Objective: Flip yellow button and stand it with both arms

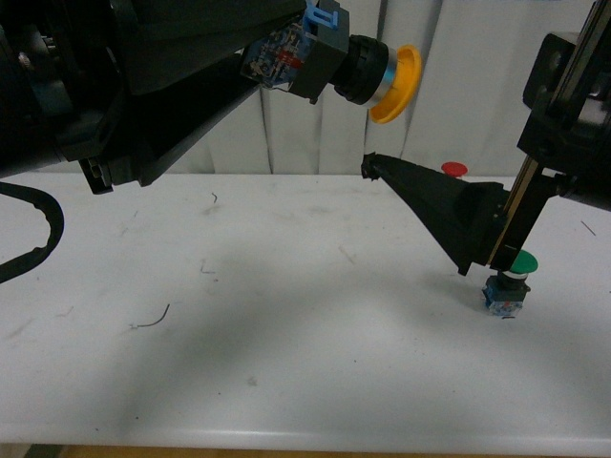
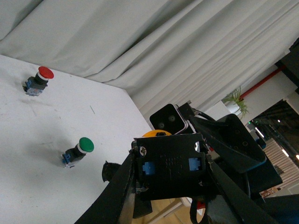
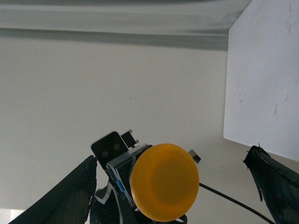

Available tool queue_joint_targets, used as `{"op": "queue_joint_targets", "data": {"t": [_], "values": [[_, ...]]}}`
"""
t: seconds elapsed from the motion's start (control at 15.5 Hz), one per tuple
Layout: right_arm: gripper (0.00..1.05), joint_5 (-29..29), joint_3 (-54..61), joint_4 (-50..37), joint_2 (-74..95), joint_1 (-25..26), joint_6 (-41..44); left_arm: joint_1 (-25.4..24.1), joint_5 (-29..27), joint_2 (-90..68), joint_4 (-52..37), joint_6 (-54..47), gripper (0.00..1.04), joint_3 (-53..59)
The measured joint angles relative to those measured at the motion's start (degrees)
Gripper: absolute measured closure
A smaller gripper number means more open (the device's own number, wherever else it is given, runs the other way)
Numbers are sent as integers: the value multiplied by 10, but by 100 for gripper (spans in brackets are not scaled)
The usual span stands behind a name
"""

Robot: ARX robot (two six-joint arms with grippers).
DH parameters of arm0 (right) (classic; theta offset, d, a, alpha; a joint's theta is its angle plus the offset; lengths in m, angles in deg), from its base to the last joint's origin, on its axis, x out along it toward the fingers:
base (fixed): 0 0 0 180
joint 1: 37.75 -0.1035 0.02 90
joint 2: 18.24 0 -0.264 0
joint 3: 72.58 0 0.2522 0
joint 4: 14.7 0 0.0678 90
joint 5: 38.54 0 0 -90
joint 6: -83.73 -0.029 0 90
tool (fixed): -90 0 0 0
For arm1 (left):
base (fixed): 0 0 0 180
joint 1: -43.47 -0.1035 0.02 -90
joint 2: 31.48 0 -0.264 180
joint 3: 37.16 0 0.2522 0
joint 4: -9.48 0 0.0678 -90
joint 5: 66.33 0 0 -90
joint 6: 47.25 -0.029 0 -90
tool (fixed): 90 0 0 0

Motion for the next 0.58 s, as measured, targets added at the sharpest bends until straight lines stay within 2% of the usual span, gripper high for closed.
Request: {"op": "queue_joint_targets", "data": {"t": [0.58], "values": [[6, -5, -8, 0, -7, -28, 81, 0, 0, 0, 3, -1, 70, 0]]}}
